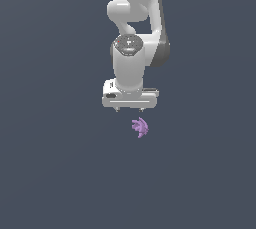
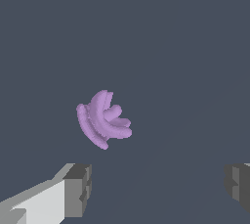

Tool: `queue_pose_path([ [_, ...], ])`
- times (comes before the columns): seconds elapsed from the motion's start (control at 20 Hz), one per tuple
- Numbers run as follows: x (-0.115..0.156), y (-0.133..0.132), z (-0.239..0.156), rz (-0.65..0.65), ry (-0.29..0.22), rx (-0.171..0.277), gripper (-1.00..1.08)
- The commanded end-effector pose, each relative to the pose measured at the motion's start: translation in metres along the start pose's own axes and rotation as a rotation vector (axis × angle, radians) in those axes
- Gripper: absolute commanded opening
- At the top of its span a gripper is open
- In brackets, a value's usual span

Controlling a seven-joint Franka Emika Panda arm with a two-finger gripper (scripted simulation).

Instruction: Pick up the object and move it to a goal position.

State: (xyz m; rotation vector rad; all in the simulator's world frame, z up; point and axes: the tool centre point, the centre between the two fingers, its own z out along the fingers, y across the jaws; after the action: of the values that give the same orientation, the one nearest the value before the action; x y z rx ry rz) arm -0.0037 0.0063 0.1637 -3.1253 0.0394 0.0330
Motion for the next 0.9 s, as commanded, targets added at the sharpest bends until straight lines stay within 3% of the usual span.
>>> queue_pose_path([
  [0.0, 0.000, 0.000, 0.000, 0.000, 0.000, 0.000, 1.00],
  [0.45, -0.001, -0.023, 0.008, -0.076, 0.000, -0.002, 1.00],
  [0.85, -0.001, -0.022, 0.008, -0.075, 0.000, -0.002, 1.00],
])
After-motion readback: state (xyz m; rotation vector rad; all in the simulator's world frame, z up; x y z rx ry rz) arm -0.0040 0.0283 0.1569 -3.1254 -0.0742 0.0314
